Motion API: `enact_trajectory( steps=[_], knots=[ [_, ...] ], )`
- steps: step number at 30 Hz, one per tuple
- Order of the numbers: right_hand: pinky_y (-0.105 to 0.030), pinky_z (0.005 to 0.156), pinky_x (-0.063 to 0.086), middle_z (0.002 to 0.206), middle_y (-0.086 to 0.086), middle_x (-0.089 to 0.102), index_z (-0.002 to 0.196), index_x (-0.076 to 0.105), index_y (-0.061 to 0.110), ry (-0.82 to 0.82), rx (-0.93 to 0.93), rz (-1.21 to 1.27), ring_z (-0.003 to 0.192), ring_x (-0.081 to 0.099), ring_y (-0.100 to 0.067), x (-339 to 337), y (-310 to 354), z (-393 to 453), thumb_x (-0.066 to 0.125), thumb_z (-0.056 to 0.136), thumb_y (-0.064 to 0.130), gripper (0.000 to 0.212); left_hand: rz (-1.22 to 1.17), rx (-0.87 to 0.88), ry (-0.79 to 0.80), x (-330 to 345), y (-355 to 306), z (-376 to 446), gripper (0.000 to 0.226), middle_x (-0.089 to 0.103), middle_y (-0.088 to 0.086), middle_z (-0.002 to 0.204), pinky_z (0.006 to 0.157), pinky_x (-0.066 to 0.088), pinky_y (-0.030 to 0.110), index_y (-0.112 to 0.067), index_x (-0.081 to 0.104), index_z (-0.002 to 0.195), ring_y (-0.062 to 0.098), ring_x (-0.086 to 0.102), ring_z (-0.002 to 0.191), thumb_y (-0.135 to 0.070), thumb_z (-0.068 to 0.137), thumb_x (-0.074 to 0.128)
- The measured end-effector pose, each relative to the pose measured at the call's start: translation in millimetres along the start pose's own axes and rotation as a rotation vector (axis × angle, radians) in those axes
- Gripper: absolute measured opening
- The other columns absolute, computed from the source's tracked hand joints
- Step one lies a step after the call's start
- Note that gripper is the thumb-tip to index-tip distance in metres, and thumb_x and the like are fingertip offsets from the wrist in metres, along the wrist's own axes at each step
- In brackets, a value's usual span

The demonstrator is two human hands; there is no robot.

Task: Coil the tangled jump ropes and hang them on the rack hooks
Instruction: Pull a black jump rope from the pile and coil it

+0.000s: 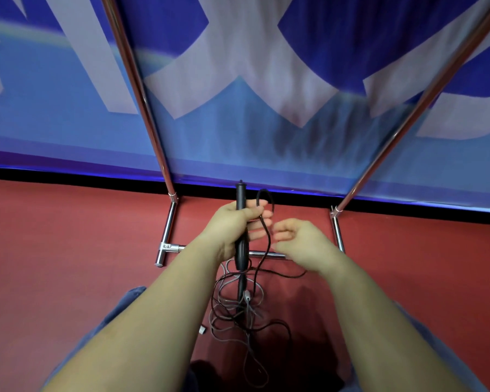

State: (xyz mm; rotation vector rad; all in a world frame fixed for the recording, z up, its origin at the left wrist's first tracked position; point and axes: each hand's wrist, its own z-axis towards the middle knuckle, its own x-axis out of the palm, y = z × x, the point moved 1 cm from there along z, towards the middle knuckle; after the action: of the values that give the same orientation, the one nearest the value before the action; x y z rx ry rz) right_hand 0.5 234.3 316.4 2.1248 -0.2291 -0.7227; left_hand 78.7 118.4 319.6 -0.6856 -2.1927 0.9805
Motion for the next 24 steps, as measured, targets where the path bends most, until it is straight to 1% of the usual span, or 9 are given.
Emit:
enact_trajectory(
  steps=[3, 6, 8, 11, 13, 15, 18, 20, 24],
  knots=[
    [-0.022, 0.061, 0.042, 0.055, 0.009, 0.053, 0.080, 0.062, 0.013, 0.004, -0.055, -0.083, 0.048, 0.047, 0.001, 4, -1, 2, 0.065, 0.086, 0.009, 0.008, -0.158, -0.008, 0.050, 1, -7, 0, 0.015, 0.073, 0.000, 0.071, 0.068, 0.058, 0.028, -0.013, 0.063, 0.094, 0.011, 0.070, 0.065, -0.006, 0.096, 0.050],
    [-0.031, 0.067, 0.050, 0.071, -0.005, 0.064, 0.079, 0.062, 0.005, -0.057, -0.061, -0.007, 0.066, 0.062, -0.015, 2, 2, 3, 0.059, 0.091, 0.012, 0.014, -0.136, 0.019, 0.108, 1, -12, 0, 0.021, 0.074, 0.001, 0.086, 0.078, 0.056, 0.028, -0.015, 0.064, 0.099, 0.012, 0.071, 0.079, -0.004, 0.097, 0.046],
    [-0.027, 0.064, 0.052, 0.081, -0.005, 0.065, 0.080, 0.059, 0.013, -0.071, -0.033, 0.157, 0.068, 0.064, -0.017, -1, 8, 0, 0.054, 0.094, 0.012, 0.015, 0.068, 0.030, 0.117, -1, -8, 2, 0.031, 0.071, 0.001, 0.095, 0.081, 0.051, 0.024, -0.017, 0.064, 0.098, 0.012, 0.067, 0.088, 0.005, 0.092, 0.043],
    [-0.020, 0.055, 0.054, 0.081, -0.003, 0.066, 0.084, 0.058, 0.015, -0.083, -0.023, 0.444, 0.061, 0.067, -0.011, -8, 17, -4, 0.049, 0.097, 0.011, 0.016, 0.458, 0.024, 0.108, -5, 7, 3, 0.032, 0.065, 0.004, 0.085, 0.070, 0.038, 0.026, -0.020, 0.065, 0.087, 0.018, 0.054, 0.079, 0.009, 0.085, 0.049],
    [-0.019, 0.050, 0.053, 0.082, -0.004, 0.067, 0.089, 0.059, 0.013, -0.077, -0.024, 0.647, 0.059, 0.069, -0.009, -13, 21, -7, 0.047, 0.097, 0.011, 0.015, 0.660, -0.003, 0.126, -7, 15, 3, 0.026, 0.061, -0.002, 0.075, 0.067, 0.037, 0.024, -0.021, 0.063, 0.081, 0.013, 0.050, 0.069, 0.004, 0.085, 0.057],
    [-0.015, 0.043, 0.047, 0.086, -0.004, 0.068, 0.091, 0.060, 0.013, -0.109, -0.019, 0.783, 0.060, 0.070, -0.008, -19, 23, -7, 0.047, 0.098, 0.013, 0.014, 0.719, -0.010, 0.137, -10, 19, 4, 0.020, 0.062, -0.007, 0.072, 0.067, 0.041, 0.020, -0.021, 0.063, 0.078, 0.007, 0.053, 0.065, -0.003, 0.087, 0.062],
    [-0.012, 0.041, 0.042, 0.091, -0.002, 0.069, 0.096, 0.060, 0.015, -0.149, -0.024, 0.877, 0.067, 0.070, -0.008, -25, 22, -4, 0.048, 0.097, 0.017, 0.013, 0.621, 0.013, 0.118, -11, 19, 6, 0.018, 0.066, -0.001, 0.070, 0.068, 0.044, 0.021, -0.015, 0.063, 0.077, 0.014, 0.056, 0.068, -0.003, 0.090, 0.060],
    [-0.014, 0.046, 0.046, 0.098, -0.001, 0.068, 0.105, 0.059, 0.015, -0.158, -0.044, 0.790, 0.073, 0.069, -0.009, -26, 20, -2, 0.051, 0.095, 0.020, 0.013, 0.508, 0.020, 0.061, -11, 18, 8, 0.018, 0.067, 0.000, 0.065, 0.062, 0.044, 0.024, -0.013, 0.061, 0.077, 0.020, 0.057, 0.066, -0.001, 0.091, 0.059],
    [-0.022, 0.072, 0.050, 0.107, -0.006, 0.062, 0.122, 0.057, 0.012, -0.083, -0.026, 0.138, 0.087, 0.061, -0.012, -16, 2, 5, 0.065, 0.087, 0.009, 0.036, 0.273, 0.018, -0.032, -10, 9, 8, 0.013, 0.068, -0.002, 0.065, 0.058, 0.050, 0.021, -0.014, 0.060, 0.083, 0.007, 0.062, 0.051, -0.006, 0.093, 0.058]
  ],
)
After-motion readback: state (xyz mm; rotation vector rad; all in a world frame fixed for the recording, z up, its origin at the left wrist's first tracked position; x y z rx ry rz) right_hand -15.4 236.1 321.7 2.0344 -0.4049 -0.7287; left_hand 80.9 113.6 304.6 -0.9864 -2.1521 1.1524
